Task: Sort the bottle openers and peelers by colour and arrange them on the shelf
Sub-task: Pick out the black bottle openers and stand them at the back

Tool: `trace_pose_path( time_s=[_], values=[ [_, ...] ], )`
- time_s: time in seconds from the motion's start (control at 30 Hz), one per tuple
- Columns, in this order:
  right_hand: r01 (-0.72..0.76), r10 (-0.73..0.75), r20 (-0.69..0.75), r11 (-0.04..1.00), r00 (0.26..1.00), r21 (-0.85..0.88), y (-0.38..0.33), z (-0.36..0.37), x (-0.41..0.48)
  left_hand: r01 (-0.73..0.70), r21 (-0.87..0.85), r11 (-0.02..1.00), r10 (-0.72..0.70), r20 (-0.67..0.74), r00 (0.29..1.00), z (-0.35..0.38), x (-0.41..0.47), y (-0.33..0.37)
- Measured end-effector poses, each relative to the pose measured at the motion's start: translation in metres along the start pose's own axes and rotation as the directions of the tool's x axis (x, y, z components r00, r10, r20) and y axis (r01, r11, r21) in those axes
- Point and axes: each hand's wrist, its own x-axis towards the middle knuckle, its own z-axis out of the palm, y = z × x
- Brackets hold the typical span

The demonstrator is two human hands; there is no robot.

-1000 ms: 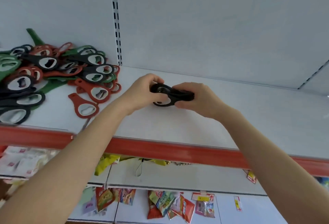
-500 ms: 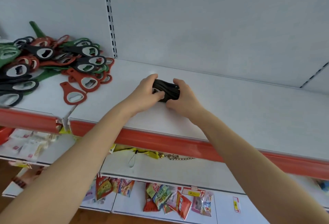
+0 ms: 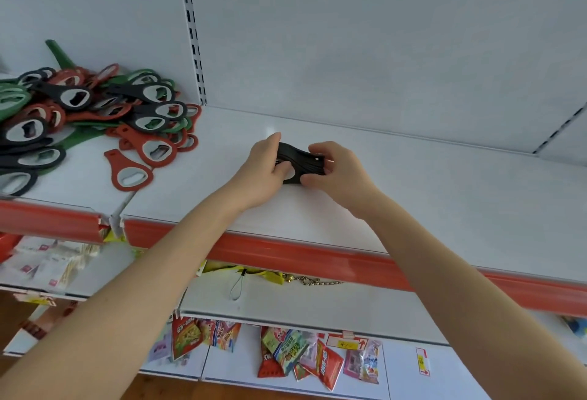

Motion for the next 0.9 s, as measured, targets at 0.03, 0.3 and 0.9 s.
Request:
trace_pose_path(
  time_s=[0.03,0.3,0.9],
  values=[
    [-0.002,0.002,-0.016,1.0,1.0,0.01,0.0,0.002,0.0,-0.008,0.005,1.0,0.008,-0.009,1.0,0.001,0.001,-0.001],
    [0.068,-0.079,-0.052,0.979,0.995,-0.193,0.002,0.002,-0.001,-0.061,0.131,0.99,0.063,-0.012,0.998,0.002,0.006,-0.012],
    [0.196,-0.122,0.197,0.885,0.973,-0.422,-0.008,-0.019,0.008,-0.181,0.231,0.956,0.174,0.051,0.983,-0.022,0.006,-0.025]
  ],
)
